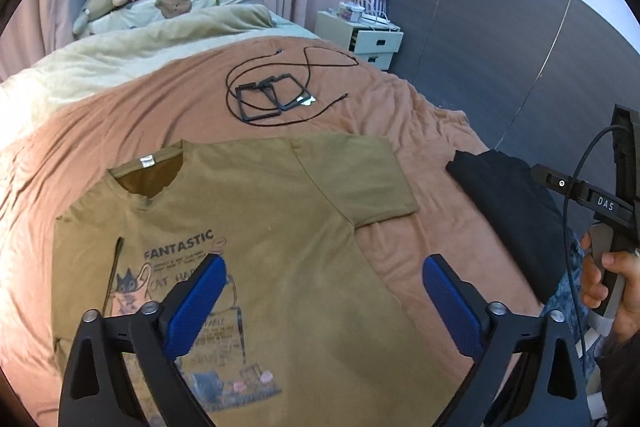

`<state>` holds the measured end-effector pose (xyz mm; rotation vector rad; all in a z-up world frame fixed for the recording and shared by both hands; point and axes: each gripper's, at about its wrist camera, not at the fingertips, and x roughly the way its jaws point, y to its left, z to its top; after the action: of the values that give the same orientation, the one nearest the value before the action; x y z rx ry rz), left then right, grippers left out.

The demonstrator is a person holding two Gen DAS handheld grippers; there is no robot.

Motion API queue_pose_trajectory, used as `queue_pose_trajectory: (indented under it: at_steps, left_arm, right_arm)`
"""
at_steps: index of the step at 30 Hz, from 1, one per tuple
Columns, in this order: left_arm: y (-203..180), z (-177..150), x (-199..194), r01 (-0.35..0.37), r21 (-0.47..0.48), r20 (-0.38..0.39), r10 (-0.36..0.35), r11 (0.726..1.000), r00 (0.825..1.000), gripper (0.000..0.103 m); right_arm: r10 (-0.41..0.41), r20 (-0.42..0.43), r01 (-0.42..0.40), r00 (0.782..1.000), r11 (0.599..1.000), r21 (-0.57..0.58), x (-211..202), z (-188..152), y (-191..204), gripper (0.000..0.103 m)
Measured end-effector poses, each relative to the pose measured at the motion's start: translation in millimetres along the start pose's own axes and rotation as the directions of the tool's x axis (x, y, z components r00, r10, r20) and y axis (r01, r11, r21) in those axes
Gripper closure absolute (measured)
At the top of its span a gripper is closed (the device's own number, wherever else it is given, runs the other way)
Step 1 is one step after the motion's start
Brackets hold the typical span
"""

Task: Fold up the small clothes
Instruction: 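Move both tools across to the unfolded side of the T-shirt, then grasp the unfolded side edge of the olive T-shirt with the right tool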

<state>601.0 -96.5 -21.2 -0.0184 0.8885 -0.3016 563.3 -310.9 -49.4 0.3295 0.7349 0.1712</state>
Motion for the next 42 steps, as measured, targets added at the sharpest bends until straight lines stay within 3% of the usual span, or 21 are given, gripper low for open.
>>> queue_pose_trajectory:
  at_steps: [2, 5, 8, 20, 26, 31, 34, 37, 42]
  left_arm:
    - [6, 5, 16, 0.010, -0.007, -0.012, -0.010, 1.000, 1.000, 0.013]
    - [15, 12, 38, 0.018, -0.010, -0.033, -0.019, 1.000, 0.999, 0.019]
    - [21, 18, 57, 0.013, -0.003, -0.039, -0.013, 1.000, 0.999, 0.020]
    - [47, 39, 153, 0.062, -0.027, -0.084, -0.064, 0.998, 0.994, 0.054]
    - [48, 35, 196, 0.074, 0.002, -0.108, -0.074, 0.997, 0.991, 0.062]
    - [46, 33, 223, 0.086, 0.021, -0.132, -0.082, 0.996, 0.988, 0.077]
    - [40, 34, 233, 0.103, 0.036, -0.138, -0.097, 0.994, 0.986, 0.079]
    - [35, 31, 245, 0.114, 0.051, -0.156, -0.105, 0.992, 0.982, 0.086]
    - [35, 25, 257, 0.117, 0.033, -0.150, -0.111, 0.993, 0.982, 0.088]
  right_arm:
    - [0.029, -0.015, -0.029, 0.999, 0.999, 0.020, 17, 3, -3, 0.000]
    - [0.076, -0.035, -0.074, 0.996, 0.996, 0.047, 42, 8, -10, 0.010]
    - [0.086, -0.060, -0.081, 0.995, 0.994, 0.070, 68, 14, -19, 0.022]
    - [0.128, -0.149, -0.112, 0.981, 0.988, 0.108, 165, 36, -47, 0.049]
    - [0.134, -0.177, -0.116, 0.975, 0.987, 0.108, 198, 39, -58, 0.049]
    - [0.138, -0.209, -0.110, 0.968, 0.984, 0.137, 220, 38, -69, 0.049]
    - [0.156, -0.199, -0.127, 0.968, 0.981, 0.149, 226, 40, -74, 0.054]
    - [0.176, -0.194, -0.147, 0.965, 0.977, 0.151, 229, 41, -75, 0.066]
    - [0.174, -0.192, -0.146, 0.966, 0.978, 0.148, 235, 43, -71, 0.090]
